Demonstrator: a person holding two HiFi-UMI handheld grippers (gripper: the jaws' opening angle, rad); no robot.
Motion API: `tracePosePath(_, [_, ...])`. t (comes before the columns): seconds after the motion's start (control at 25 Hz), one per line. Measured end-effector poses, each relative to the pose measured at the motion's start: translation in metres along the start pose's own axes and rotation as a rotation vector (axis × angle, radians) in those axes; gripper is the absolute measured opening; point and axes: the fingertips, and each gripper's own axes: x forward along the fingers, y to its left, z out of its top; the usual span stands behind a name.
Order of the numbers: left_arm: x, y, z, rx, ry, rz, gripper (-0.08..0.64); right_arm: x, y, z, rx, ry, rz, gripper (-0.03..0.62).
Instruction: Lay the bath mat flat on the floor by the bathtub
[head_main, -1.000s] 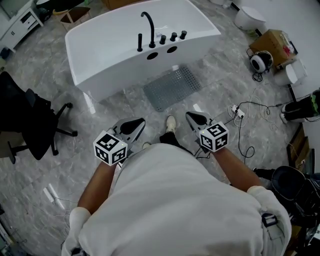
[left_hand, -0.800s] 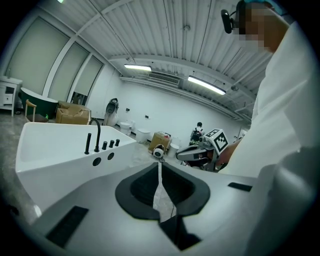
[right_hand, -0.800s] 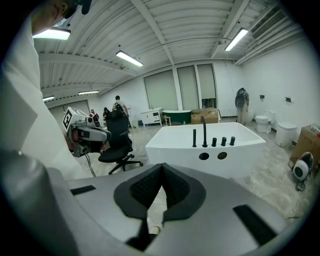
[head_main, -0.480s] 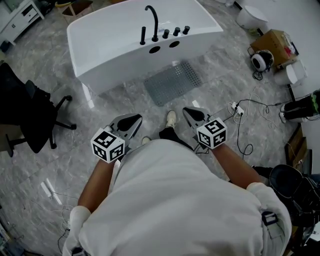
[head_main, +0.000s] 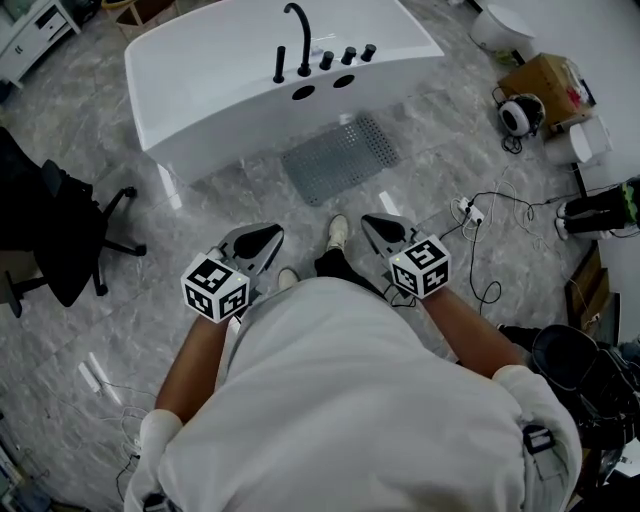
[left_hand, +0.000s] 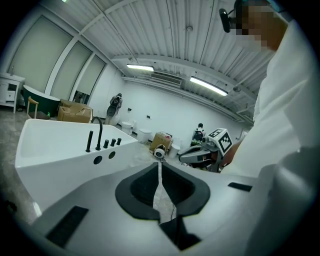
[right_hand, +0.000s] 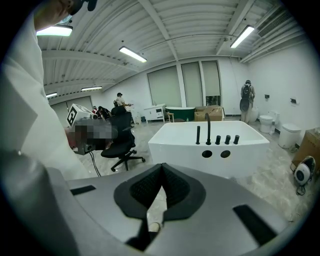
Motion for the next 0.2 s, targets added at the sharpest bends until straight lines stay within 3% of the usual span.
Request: tracePosePath(0.2, [0.017, 0.022, 0.011, -0.003, -0.018, 0.016, 0.032, 0.014, -0.018, 0.001, -0.017, 0.02, 0.009, 0.008])
